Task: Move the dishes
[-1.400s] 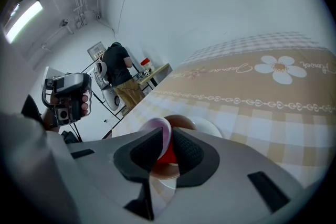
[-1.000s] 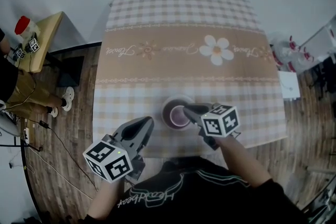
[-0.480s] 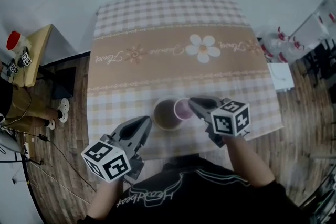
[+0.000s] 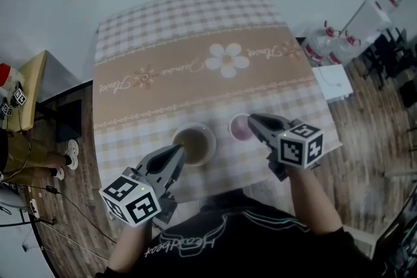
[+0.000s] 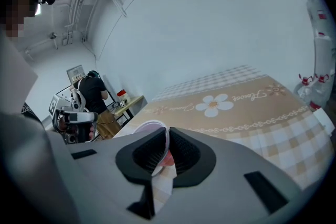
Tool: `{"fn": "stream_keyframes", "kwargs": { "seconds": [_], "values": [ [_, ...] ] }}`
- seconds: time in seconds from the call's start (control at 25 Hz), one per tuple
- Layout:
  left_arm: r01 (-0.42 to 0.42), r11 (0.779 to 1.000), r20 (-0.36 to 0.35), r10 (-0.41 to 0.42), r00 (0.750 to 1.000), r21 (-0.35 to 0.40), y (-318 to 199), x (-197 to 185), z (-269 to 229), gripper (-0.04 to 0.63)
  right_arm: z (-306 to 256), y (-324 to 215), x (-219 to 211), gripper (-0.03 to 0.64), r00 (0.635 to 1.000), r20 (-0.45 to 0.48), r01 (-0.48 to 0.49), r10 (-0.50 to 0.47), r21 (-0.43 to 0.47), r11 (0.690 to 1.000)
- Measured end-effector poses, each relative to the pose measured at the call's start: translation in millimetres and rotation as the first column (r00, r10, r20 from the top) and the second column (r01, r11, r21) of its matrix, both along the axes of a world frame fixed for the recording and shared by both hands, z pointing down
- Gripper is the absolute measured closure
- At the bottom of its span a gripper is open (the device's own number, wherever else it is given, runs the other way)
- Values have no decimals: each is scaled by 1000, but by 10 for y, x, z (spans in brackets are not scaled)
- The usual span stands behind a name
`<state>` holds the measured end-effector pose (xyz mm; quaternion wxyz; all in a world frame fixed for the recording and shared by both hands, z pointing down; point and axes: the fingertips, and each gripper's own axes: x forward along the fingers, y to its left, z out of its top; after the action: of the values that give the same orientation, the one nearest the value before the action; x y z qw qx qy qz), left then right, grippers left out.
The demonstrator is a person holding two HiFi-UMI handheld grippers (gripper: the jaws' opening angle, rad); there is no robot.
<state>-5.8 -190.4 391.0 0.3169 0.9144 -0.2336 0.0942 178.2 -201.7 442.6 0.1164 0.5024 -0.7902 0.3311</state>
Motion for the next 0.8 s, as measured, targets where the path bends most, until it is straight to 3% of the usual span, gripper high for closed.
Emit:
{"fn": "stream_keyframes", "kwargs": {
  "seconds": [0.8],
  "values": [
    [-181,983,18,181,983,-15,37,1118,180,600,380,477,1499,583,961,-70,-272,268,-60,960]
  ]
}}
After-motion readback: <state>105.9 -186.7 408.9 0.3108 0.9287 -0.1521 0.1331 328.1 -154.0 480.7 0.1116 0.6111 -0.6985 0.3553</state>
